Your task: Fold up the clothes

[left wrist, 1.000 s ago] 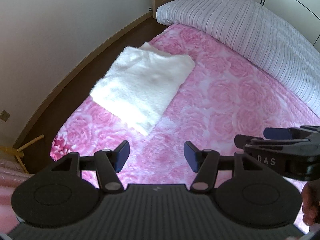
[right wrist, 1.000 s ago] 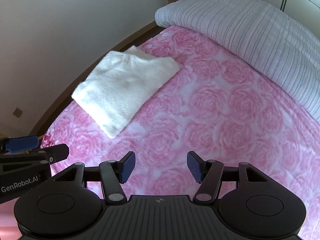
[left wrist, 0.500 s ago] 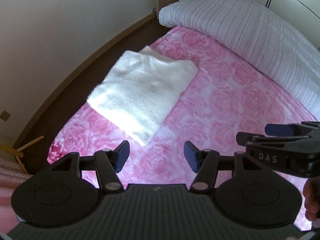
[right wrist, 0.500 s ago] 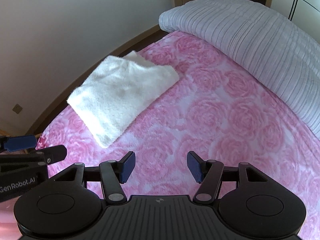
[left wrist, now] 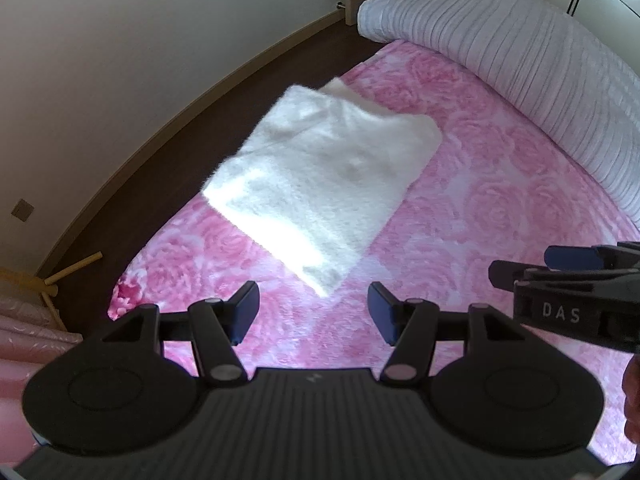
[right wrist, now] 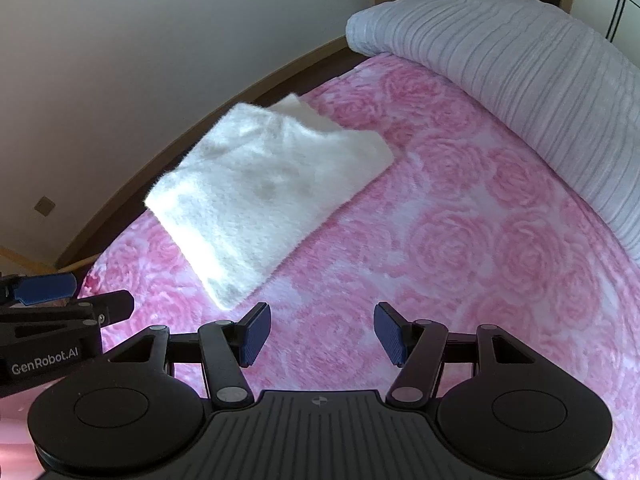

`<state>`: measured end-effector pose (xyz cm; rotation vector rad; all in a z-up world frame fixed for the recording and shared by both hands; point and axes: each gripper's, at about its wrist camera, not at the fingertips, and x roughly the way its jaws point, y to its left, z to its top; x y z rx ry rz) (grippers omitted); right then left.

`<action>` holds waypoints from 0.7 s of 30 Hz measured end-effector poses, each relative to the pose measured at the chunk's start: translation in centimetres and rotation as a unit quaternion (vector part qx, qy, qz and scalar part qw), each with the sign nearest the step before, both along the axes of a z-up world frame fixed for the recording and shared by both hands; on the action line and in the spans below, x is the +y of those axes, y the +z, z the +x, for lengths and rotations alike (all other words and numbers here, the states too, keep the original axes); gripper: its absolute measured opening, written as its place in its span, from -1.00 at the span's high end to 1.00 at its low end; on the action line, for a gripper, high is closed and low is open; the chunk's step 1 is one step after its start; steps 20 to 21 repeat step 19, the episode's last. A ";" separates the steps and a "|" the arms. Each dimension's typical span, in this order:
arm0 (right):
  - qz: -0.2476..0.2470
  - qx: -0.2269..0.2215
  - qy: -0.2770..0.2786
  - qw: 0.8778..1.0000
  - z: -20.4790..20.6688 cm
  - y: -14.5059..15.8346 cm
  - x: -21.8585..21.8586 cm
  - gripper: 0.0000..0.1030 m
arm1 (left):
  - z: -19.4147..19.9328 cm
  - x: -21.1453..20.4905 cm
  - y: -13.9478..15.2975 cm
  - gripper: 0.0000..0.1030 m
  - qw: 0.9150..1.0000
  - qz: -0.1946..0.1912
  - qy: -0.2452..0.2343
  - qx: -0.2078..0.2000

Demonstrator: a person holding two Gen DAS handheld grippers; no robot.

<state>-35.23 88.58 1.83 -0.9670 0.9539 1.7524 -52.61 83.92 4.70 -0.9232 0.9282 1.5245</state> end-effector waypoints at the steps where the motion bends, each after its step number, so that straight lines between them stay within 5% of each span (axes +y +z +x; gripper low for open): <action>1: 0.000 0.000 0.001 1.000 -0.2 -0.1 0.1 -0.18 | -0.1 0.0 0.0 -0.10 1.000 0.000 0.001 0.000; 21: -0.002 0.001 0.005 1.000 -2.2 0.2 -0.3 -0.18 | -2.1 -1.0 0.8 -0.10 1.000 0.011 0.008 -0.007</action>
